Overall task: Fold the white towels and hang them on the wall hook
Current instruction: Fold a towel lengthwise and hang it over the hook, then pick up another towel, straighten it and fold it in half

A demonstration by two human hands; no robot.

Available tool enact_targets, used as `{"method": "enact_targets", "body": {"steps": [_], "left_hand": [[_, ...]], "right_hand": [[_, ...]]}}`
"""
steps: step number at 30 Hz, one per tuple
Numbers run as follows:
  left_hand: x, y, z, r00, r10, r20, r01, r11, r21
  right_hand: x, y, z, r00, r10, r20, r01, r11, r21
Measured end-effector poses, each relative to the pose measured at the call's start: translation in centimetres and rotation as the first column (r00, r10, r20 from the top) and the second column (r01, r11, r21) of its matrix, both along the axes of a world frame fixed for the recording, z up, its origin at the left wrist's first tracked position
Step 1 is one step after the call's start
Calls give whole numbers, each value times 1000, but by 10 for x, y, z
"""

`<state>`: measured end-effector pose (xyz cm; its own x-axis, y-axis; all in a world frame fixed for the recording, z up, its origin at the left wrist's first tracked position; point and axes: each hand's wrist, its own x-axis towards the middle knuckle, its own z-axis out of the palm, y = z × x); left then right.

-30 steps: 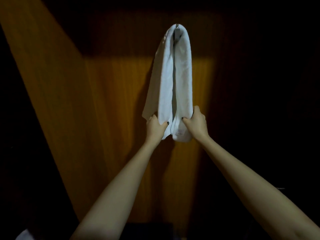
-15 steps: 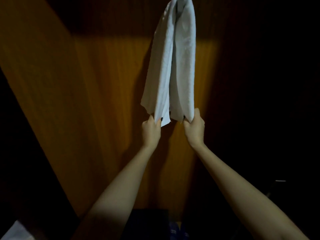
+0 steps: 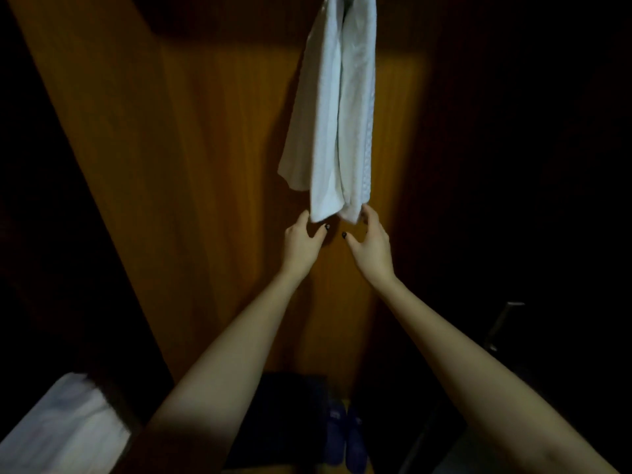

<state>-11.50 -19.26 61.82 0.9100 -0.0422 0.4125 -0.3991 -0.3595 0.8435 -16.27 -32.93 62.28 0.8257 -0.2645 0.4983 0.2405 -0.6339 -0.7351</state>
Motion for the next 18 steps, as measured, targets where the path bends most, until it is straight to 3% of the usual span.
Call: {"method": "enact_targets", "body": {"steps": [5,10,13,18], "left_hand": [[-77,40,-38,996,74,-39,-66,981,182],[-165,103,-91,985,150,-90,-102,911,401],[-214,147,-126,975,166,-149,-59,834,548],[-291,225,-178,923,269,-275,-35,770,637]], "right_hand": [[-70,25,-33,991,0,-132,-12,995,-96],[-140,75,-82,957,110,-269,-156,975,-159],[-173,106,-114,913,158,-375,-245,949,-197],[-203,162,-163,799,239,-552,-442,856,-269]]}}
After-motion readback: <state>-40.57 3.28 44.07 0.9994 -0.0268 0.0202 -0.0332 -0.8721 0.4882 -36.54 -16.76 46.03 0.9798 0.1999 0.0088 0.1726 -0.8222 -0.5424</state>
